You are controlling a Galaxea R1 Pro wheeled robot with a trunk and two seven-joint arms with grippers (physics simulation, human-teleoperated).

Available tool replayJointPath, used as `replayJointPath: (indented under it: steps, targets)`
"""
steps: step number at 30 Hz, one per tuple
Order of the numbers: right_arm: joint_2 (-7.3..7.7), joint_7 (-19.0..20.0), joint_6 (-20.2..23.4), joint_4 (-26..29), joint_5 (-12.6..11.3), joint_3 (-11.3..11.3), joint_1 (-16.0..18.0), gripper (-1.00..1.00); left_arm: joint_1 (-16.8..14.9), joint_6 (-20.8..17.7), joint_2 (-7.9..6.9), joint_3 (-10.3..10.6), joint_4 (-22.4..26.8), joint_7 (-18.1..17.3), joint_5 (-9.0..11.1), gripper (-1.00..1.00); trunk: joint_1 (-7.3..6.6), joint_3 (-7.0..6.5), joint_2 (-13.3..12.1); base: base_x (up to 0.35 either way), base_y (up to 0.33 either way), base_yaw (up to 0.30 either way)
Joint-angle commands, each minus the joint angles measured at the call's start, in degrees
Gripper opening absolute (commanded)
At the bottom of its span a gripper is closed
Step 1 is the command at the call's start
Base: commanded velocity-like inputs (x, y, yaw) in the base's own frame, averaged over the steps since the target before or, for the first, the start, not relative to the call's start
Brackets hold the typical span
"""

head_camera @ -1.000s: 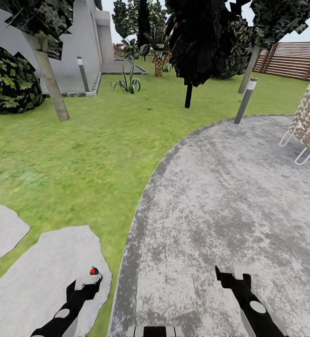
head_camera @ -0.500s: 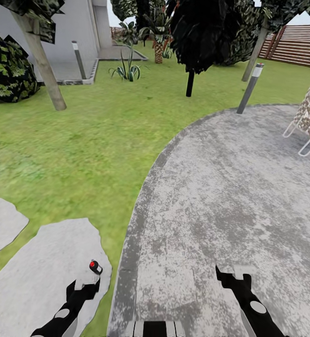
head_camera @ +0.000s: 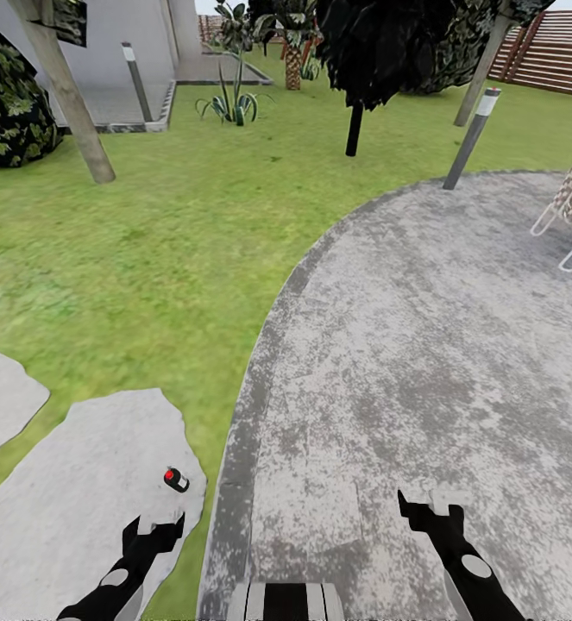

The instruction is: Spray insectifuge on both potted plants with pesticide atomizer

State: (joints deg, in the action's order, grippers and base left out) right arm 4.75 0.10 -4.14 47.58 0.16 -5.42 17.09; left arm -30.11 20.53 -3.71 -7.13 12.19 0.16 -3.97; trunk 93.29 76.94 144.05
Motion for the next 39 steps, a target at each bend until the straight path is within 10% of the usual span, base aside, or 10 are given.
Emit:
replayJointPath:
  steps: [1,39]
  targets:
    - [0.0,0.0,-0.2,0.0,0.0,0.0,0.0,1.0,0.0,0.2,0.02,-0.3,-0.1,0.0,-0.4,1.0,-0.01,0.04,0.0,0.0,0.0,0.0]
    - [-0.02,0.0,-0.2,0.0,0.0,0.0,0.0,1.0,0.0,0.2,0.11,-0.3,0.5,0.0,-0.5,1.0,-0.01,0.04,0.0,0.09,-0.051,0.036]
